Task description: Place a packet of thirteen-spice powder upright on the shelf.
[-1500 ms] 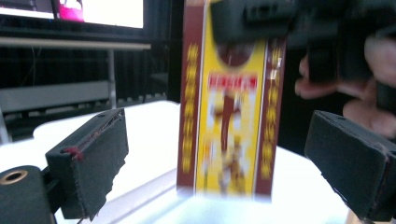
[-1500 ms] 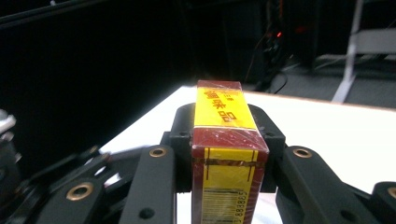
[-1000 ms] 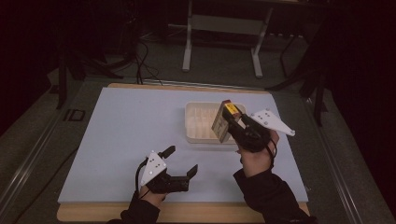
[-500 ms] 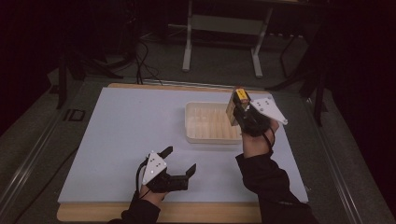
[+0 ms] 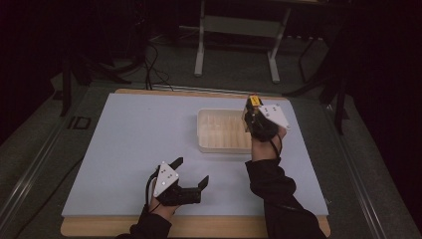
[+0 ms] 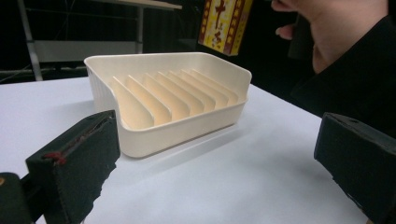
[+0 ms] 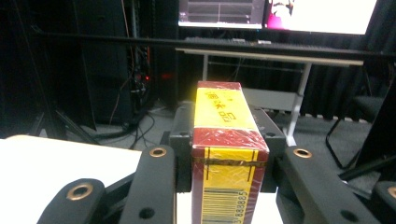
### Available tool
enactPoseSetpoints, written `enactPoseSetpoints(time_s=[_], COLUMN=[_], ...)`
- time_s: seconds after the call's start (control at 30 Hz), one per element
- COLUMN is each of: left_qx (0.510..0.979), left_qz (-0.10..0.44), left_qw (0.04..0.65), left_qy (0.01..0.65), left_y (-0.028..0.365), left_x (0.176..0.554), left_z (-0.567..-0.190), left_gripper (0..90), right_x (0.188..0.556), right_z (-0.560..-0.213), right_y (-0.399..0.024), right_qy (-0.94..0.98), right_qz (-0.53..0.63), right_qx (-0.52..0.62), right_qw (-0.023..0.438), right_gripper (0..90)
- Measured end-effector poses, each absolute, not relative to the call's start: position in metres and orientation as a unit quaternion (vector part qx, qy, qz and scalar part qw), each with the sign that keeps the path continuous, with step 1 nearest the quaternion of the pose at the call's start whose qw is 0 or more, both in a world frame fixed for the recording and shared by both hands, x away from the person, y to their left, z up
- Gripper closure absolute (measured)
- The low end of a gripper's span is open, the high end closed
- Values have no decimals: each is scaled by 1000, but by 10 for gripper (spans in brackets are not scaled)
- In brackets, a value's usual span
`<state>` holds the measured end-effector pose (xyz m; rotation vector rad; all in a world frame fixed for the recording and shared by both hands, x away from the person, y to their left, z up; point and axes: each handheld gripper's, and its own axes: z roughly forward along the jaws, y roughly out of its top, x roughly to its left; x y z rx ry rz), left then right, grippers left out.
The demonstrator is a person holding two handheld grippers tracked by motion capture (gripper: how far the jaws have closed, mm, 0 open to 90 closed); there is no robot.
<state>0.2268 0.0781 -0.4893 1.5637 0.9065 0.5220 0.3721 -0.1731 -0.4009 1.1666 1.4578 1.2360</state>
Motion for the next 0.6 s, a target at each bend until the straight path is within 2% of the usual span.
enactPoseSetpoints(time_s=[0.1, 0.6], left_qx=[672, 671], left_qz=[222, 219], left_qw=[588, 589], left_qy=[392, 394], left_y=[78, 78], left_x=[227, 226], left_z=[-489, -490], left_gripper=[6, 6], right_x=[377, 389], right_z=[-410, -440], right_y=[-174, -163], right_qy=[582, 583], right_qz=[500, 484], right_qx=[481, 501], right_qw=[423, 417], right_gripper=[678, 678])
